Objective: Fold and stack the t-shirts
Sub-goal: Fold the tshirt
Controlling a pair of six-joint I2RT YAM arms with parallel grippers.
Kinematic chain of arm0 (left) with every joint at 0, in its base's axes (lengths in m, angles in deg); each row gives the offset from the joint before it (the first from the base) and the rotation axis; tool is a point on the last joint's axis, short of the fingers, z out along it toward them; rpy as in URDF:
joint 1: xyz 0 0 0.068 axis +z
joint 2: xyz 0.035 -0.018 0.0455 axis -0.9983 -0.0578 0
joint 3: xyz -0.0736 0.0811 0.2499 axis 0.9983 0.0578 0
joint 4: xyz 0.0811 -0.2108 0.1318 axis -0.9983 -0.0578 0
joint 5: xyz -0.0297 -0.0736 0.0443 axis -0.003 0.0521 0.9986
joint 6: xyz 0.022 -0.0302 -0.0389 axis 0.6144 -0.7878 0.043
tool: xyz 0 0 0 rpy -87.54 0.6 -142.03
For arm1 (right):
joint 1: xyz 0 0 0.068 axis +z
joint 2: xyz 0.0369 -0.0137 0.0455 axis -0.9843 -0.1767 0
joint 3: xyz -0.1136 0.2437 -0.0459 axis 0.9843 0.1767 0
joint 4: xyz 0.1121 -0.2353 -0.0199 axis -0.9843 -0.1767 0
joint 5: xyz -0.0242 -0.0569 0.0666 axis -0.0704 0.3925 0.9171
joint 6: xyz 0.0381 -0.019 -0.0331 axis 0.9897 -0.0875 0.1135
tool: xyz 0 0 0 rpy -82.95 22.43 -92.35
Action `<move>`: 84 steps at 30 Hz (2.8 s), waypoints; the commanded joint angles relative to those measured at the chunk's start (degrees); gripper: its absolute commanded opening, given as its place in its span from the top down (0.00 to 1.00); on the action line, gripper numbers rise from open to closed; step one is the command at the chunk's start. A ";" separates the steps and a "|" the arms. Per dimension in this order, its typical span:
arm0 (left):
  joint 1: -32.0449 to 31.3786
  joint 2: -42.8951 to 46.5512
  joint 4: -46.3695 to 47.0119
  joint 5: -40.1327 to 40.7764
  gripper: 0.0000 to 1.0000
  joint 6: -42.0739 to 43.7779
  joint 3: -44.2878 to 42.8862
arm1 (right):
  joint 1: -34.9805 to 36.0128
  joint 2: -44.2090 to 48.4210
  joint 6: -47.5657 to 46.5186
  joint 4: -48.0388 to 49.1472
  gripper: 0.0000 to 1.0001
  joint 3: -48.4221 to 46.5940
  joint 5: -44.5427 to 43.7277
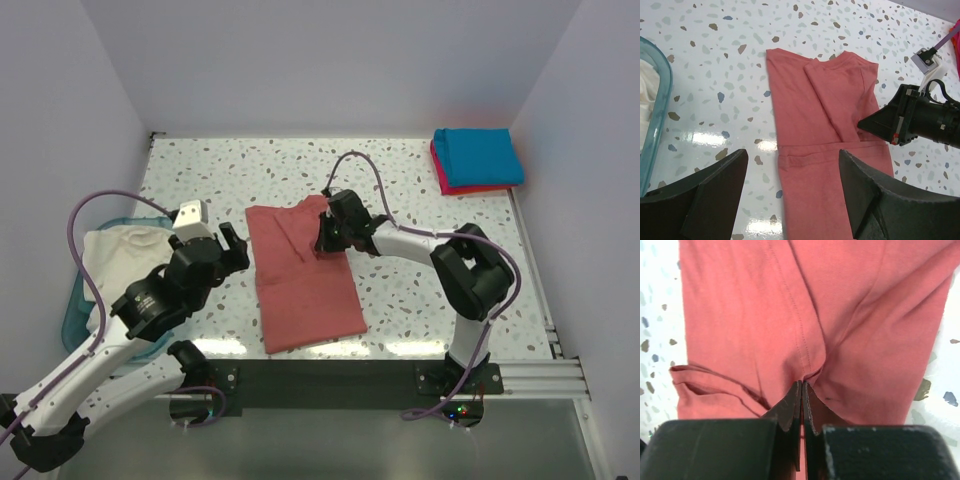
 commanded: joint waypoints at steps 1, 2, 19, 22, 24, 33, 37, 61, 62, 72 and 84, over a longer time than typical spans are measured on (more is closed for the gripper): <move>0.13 0.53 0.78 2.07 0.22 0.94 0.82 | 1.38 4.63 -0.02 3.94 1.00 0.34 0.64; 0.13 0.53 0.96 2.08 0.22 0.94 1.00 | 1.91 4.63 -0.20 3.86 1.00 -0.09 0.46; 0.13 0.79 2.54 2.87 0.21 1.37 3.90 | 7.62 -0.82 -5.21 2.98 1.00 -6.33 0.46; 0.13 0.88 2.36 2.95 0.20 1.46 3.90 | 8.59 -1.87 -6.35 2.89 1.00 -7.04 0.46; 0.13 0.79 2.36 2.87 0.20 1.46 3.90 | 9.20 -2.40 -6.70 2.80 1.00 -7.74 0.55; 0.13 1.32 2.19 2.69 0.20 1.46 3.99 | 10.79 -5.65 -7.32 3.50 1.00 -8.62 1.34; 0.13 0.79 2.27 2.43 0.20 1.38 4.07 | 11.31 -6.44 -7.32 3.94 1.00 -8.45 2.13; 0.04 -5.44 2.62 -2.05 0.20 -8.81 5.65 | 8.86 4.88 -4.43 -4.47 0.49 -8.98 -10.08; 0.13 -5.89 3.32 -3.10 0.21 -9.43 6.09 | 8.25 6.02 -3.90 -5.62 0.49 -8.02 -11.13; 0.13 -8.79 11.31 -17.15 0.29 -24.46 21.54 | 3.41 25.96 2.87 -9.68 0.46 10.87 -10.27; -0.48 -4.05 13.97 -29.73 0.36 -28.24 32.11 | 3.49 43.20 10.42 -8.89 0.47 36.37 -3.59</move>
